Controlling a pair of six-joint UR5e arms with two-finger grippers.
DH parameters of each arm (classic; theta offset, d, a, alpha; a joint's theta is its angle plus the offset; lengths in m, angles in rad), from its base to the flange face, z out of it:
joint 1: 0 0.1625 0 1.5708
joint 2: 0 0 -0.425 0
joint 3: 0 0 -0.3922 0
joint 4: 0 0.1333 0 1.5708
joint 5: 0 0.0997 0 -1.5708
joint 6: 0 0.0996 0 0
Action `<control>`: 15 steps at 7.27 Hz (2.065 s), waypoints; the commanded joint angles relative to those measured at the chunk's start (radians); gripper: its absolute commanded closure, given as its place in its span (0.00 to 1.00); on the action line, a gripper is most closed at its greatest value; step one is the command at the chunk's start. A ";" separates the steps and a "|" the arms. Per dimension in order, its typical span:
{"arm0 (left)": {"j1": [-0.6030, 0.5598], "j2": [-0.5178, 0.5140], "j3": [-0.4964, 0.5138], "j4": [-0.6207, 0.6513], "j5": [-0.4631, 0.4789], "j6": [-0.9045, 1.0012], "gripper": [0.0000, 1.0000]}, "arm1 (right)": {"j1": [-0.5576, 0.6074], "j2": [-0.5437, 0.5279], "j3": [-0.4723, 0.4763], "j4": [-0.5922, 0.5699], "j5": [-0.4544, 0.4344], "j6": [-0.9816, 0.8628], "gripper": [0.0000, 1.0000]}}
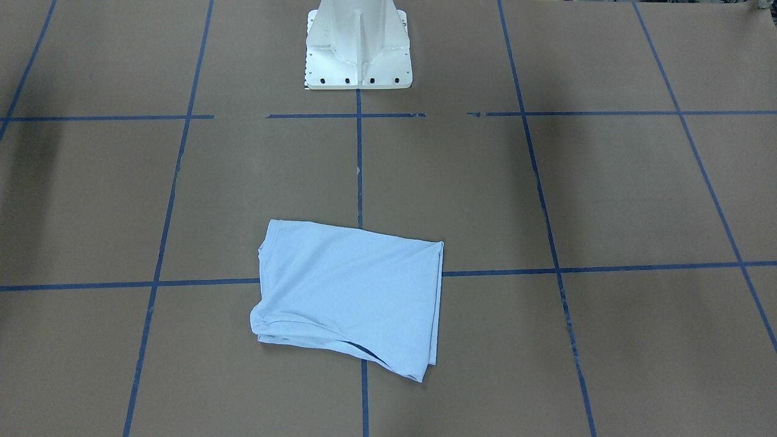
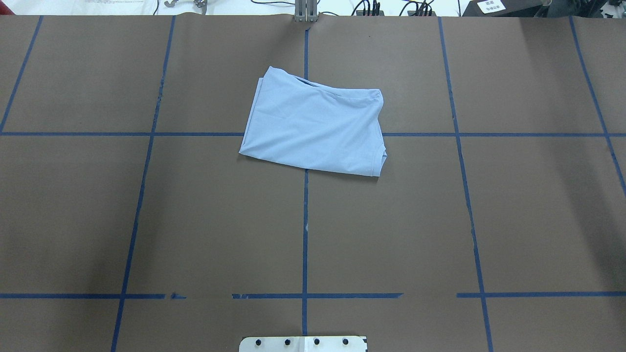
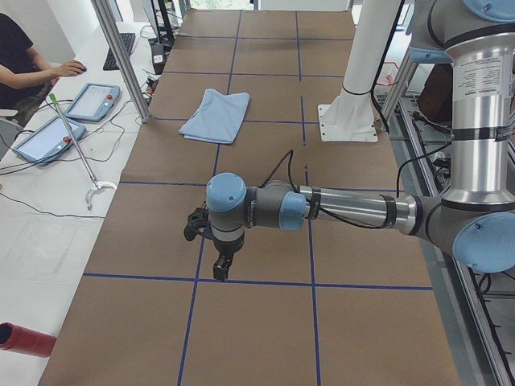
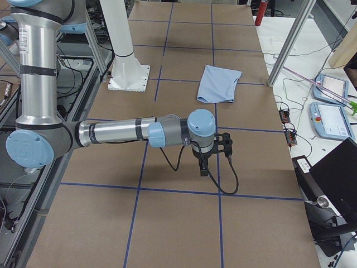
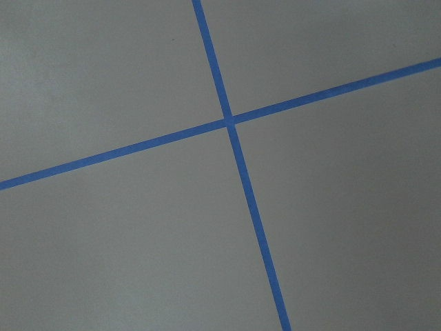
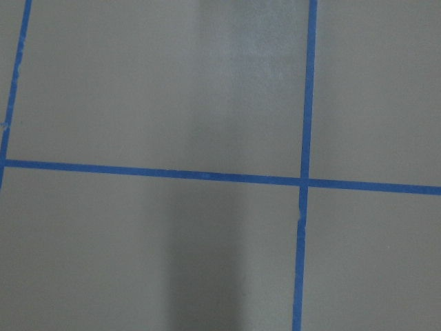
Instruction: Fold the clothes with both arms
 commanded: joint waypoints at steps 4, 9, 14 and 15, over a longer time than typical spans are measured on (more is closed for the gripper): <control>0.000 0.001 0.016 -0.003 0.010 0.002 0.00 | 0.005 -0.016 -0.044 0.002 -0.041 -0.027 0.00; -0.002 0.045 0.056 -0.043 0.011 0.005 0.00 | 0.005 -0.014 -0.056 0.008 -0.038 -0.036 0.00; -0.002 0.040 0.048 -0.041 -0.004 -0.068 0.00 | 0.005 -0.017 -0.053 0.008 -0.038 -0.035 0.00; -0.002 0.040 0.045 -0.044 -0.006 -0.123 0.00 | 0.005 -0.016 -0.053 0.008 -0.038 -0.035 0.00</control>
